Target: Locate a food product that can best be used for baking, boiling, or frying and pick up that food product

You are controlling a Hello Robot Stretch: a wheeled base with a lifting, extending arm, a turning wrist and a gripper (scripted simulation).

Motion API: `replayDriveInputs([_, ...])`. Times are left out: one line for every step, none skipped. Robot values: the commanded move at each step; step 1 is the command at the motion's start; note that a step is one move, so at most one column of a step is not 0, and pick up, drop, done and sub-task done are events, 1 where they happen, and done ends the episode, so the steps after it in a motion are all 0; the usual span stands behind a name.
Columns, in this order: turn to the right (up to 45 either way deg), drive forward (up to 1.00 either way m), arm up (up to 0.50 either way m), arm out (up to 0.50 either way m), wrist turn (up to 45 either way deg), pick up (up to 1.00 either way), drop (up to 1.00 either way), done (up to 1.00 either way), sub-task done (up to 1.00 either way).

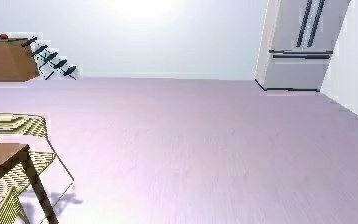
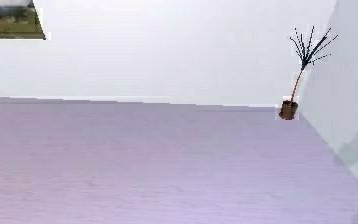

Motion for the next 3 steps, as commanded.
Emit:
replayDriveInputs([0.0,0.35,0.0,0.0,0.0,0.0,0.0,0.0,0.0])
replayDriveInputs([-45.0,0.0,0.0,0.0,0.0,0.0,0.0,0.0,0.0])
replayDriveInputs([-45.0,0.0,0.0,0.0,0.0,0.0,0.0,0.0,0.0])
